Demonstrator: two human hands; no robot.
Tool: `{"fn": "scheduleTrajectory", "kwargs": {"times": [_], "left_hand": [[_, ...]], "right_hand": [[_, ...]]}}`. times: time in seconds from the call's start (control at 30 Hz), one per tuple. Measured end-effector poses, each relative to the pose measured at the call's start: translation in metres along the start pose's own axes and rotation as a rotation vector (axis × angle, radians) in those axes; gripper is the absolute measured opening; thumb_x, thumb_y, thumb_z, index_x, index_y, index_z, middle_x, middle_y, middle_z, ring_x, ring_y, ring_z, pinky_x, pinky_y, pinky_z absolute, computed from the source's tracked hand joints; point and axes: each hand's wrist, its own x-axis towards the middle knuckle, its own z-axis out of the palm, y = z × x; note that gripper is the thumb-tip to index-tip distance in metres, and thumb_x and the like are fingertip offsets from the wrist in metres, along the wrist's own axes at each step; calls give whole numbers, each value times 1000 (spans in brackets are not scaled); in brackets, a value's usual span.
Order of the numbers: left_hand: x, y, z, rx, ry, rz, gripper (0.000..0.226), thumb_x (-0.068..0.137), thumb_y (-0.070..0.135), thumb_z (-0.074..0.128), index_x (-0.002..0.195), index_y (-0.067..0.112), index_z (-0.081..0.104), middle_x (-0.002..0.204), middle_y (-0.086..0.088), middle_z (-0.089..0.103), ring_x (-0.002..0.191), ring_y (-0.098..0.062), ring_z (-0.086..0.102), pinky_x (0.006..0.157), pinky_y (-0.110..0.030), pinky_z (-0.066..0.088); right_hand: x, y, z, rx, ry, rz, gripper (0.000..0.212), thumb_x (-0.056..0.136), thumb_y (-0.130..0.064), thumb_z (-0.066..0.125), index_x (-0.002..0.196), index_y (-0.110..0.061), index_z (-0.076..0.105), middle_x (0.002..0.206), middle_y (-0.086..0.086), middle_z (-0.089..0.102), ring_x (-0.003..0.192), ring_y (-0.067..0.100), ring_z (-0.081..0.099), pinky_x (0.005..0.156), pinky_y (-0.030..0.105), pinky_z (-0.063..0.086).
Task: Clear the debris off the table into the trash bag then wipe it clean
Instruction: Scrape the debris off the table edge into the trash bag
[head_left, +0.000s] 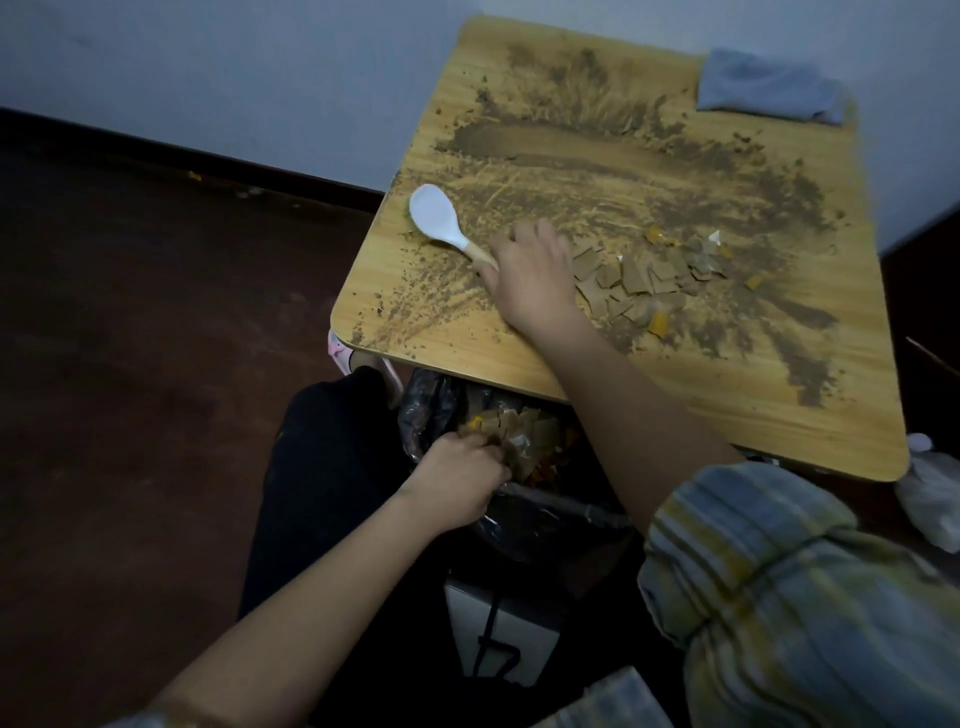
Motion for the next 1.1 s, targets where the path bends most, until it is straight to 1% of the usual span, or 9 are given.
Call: {"fn": "scheduleTrajectory", "kwargs": {"times": [0.1, 0.2, 0.27, 0.47, 0.6, 0.67, 0.77, 1.0, 1.1], "left_hand": [[2, -3, 0, -8, -3, -3, 29, 91, 18, 44, 114, 23, 63, 114, 2, 58, 112, -23, 47, 79, -34, 37], [1, -4, -1, -20, 2, -5, 29, 91, 18, 45, 113, 22, 63, 114, 2, 59, 111, -23, 47, 79, -34, 38], [0, -3, -1, -18, 14, -4, 28, 91, 18, 45, 111, 21, 63, 112, 1, 59, 110, -23, 48, 78, -34, 38], [0, 0, -1, -11, 39, -14, 28, 91, 18, 45, 111, 22, 64, 112, 1, 60, 108, -23, 50, 77, -34, 39], [-1, 1, 0, -1, 47, -30, 28, 90, 19, 45, 110, 22, 64, 112, 3, 59, 111, -22, 48, 78, -32, 39], [-1, 2, 0, 3, 53, -32, 28, 90, 19, 45, 109, 21, 64, 111, 3, 59, 112, -21, 48, 79, -32, 39], [-2, 3, -3, 18, 42, -33, 28, 89, 18, 45, 108, 20, 65, 111, 1, 60, 114, -22, 48, 79, -33, 42], [1, 6, -4, 41, 16, -21, 29, 89, 17, 44, 110, 20, 64, 114, 1, 60, 115, -22, 48, 80, -33, 43], [2, 7, -4, 41, 20, -15, 28, 89, 17, 45, 109, 20, 64, 114, 1, 59, 116, -22, 47, 79, -34, 43]], "right_hand": [[4, -5, 1, -52, -19, -35, 32, 99, -35, 48, 118, -13, 62, 116, 8, 57, 116, 29, 43, 91, 38, 31], [6, -8, 1, -48, -22, -26, 29, 100, -27, 44, 119, -14, 62, 117, 6, 57, 114, 27, 44, 91, 38, 31], [4, -8, -3, -16, 0, -19, 30, 100, -28, 43, 121, -15, 60, 117, 6, 55, 113, 26, 45, 90, 37, 32], [-12, 10, -23, 58, 39, 2, 32, 101, -30, 42, 125, -15, 57, 112, 9, 51, 97, 28, 53, 68, 33, 29], [-29, 37, -36, 120, 29, 102, 34, 102, -31, 40, 129, -17, 55, 115, 10, 50, 91, 30, 55, 64, 33, 33], [-38, 55, -45, 136, 20, 167, 35, 102, -32, 40, 132, -20, 54, 118, 11, 52, 99, 31, 55, 71, 35, 39], [-49, 78, -54, 92, 33, 240, 34, 102, -32, 40, 131, -22, 55, 117, 11, 57, 108, 32, 53, 81, 37, 38], [-66, 115, -66, 37, 29, 399, 29, 101, -29, 39, 120, -26, 60, 110, 7, 62, 107, 31, 54, 93, 44, 33], [-69, 122, -66, -60, 38, 401, 28, 102, -29, 37, 119, -29, 60, 107, 8, 63, 104, 32, 55, 100, 47, 28]]}}
